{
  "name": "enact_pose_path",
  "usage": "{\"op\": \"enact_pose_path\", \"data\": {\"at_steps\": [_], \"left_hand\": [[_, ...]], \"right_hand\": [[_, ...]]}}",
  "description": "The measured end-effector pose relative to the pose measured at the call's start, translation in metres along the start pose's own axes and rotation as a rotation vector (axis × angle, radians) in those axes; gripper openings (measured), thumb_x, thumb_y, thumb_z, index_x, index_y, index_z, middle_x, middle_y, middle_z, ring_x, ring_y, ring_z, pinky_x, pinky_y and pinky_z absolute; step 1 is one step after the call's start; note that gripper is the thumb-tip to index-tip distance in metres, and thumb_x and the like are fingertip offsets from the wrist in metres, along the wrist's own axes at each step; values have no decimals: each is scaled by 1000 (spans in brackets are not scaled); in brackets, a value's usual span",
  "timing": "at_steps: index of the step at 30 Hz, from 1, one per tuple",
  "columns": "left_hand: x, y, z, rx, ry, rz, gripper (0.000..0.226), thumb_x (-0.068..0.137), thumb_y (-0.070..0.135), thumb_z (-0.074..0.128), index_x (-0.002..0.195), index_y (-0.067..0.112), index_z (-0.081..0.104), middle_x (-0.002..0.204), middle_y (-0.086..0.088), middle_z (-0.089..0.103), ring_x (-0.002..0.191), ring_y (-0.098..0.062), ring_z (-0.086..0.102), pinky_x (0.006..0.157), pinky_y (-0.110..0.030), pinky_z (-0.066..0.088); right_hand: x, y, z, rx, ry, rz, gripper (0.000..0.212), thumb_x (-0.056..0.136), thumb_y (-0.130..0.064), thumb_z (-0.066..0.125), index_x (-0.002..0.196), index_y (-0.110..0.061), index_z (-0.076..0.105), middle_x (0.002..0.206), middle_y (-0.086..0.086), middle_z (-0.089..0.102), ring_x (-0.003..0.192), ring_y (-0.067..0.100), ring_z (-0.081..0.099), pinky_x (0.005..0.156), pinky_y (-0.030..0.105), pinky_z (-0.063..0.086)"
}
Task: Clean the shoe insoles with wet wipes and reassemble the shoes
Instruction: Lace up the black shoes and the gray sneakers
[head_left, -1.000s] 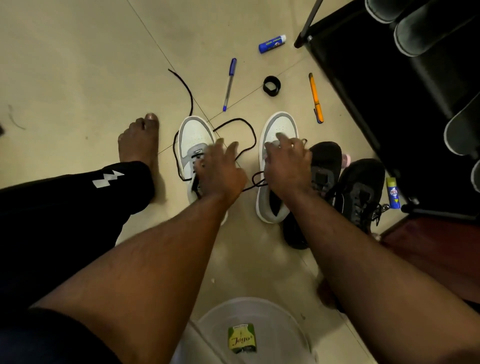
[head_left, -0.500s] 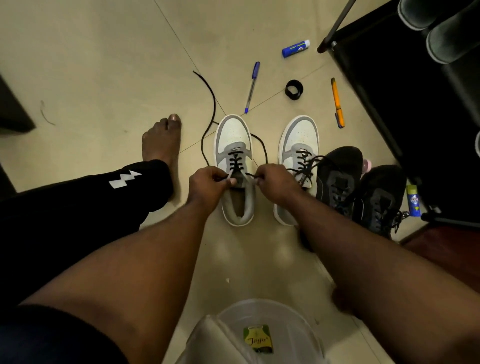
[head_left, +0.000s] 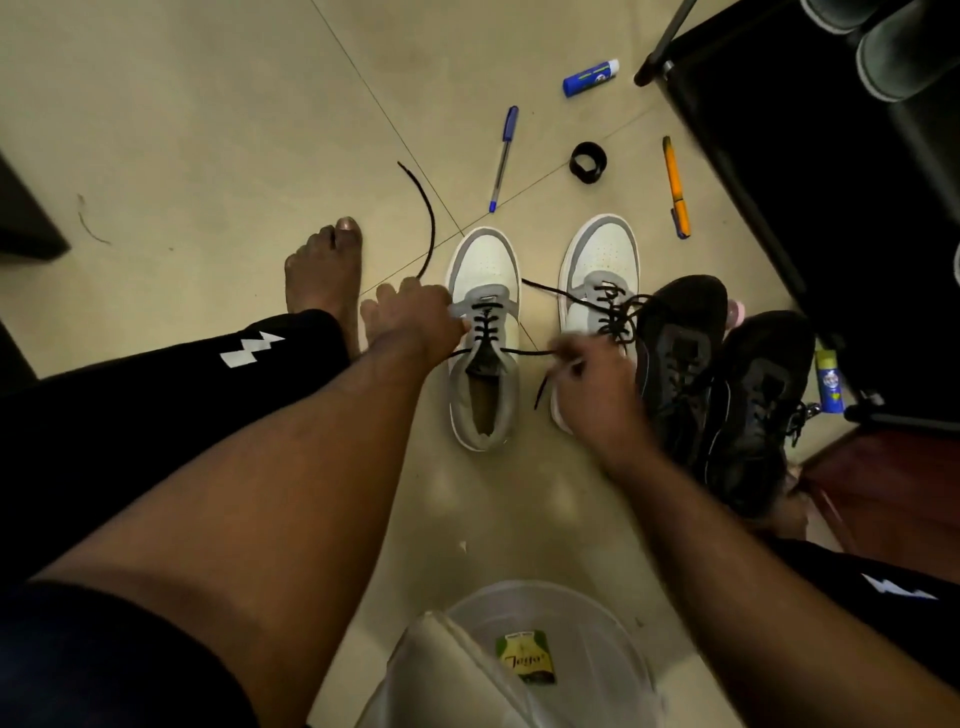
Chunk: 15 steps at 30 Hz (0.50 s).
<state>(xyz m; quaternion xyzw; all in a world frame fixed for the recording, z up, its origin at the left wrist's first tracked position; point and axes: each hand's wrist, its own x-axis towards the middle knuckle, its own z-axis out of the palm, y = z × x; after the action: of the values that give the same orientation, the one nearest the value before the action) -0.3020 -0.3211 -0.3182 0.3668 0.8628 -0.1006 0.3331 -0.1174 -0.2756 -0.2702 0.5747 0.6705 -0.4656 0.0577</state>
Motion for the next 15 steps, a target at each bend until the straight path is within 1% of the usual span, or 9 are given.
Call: {"op": "enact_pose_path", "data": {"at_steps": [1,2,3,4,6,8,10,12,15], "left_hand": [[5,6,-4,-47,0,37,48,94,51,57,138,31,52,143,-4,48,133,-32,39,104,-44,31],[10,12,-7,-147,-28,94,49,94,45,60,141,31,51,145,-3,48,134,-30,39,105,-42,30],[15,17,-9,-273,-97,161,50,94,36,64,142,27,51,146,-3,48,135,-27,41,106,-38,32],[19,21,-9,-381,-183,224,53,94,25,66,143,21,50,147,-4,48,135,-25,43,107,-32,34],[22,25,-7,-415,-329,319,62,90,11,70,147,14,45,147,-6,46,134,-23,45,103,-21,36],[25,22,-2,-334,-405,364,74,84,4,73,149,14,40,148,-7,39,133,-25,44,103,-23,38],[28,17,5,-302,-413,377,81,82,-2,72,151,17,36,153,-7,31,135,-27,41,107,-29,38],[33,11,11,-321,-403,359,88,80,-2,73,154,21,32,163,-3,18,143,-25,34,111,-29,34],[35,10,12,-300,-414,360,87,83,-2,70,155,25,29,167,0,6,148,-24,24,115,-30,31]], "right_hand": [[-8,-5,27,370,-153,192,24,97,-12,53,120,-12,61,114,13,64,83,19,63,74,29,50],[-12,-8,52,716,-257,399,23,99,-8,49,119,-11,60,105,14,66,69,16,62,62,28,53],[-10,-8,75,1012,-278,569,25,99,-4,46,120,-12,59,95,13,64,58,14,59,54,26,53],[-4,-9,92,1248,-236,685,28,99,-2,45,121,-13,58,86,10,62,51,12,56,48,23,52],[16,-12,111,1550,-147,789,26,99,-4,46,120,-13,60,80,7,60,47,9,55,44,19,50],[29,-16,118,1703,-101,810,20,99,-10,51,116,-12,61,78,4,61,47,8,56,43,17,50],[37,-19,124,1704,-75,806,12,97,-15,56,106,-14,63,73,0,58,45,4,51,39,14,44],[39,-20,128,1674,-61,801,7,98,-17,54,93,-19,60,69,-2,54,42,2,45,35,12,35],[35,-14,127,1702,-63,777,9,98,-17,52,96,-19,60,71,-2,57,41,2,44,34,11,33]]}}
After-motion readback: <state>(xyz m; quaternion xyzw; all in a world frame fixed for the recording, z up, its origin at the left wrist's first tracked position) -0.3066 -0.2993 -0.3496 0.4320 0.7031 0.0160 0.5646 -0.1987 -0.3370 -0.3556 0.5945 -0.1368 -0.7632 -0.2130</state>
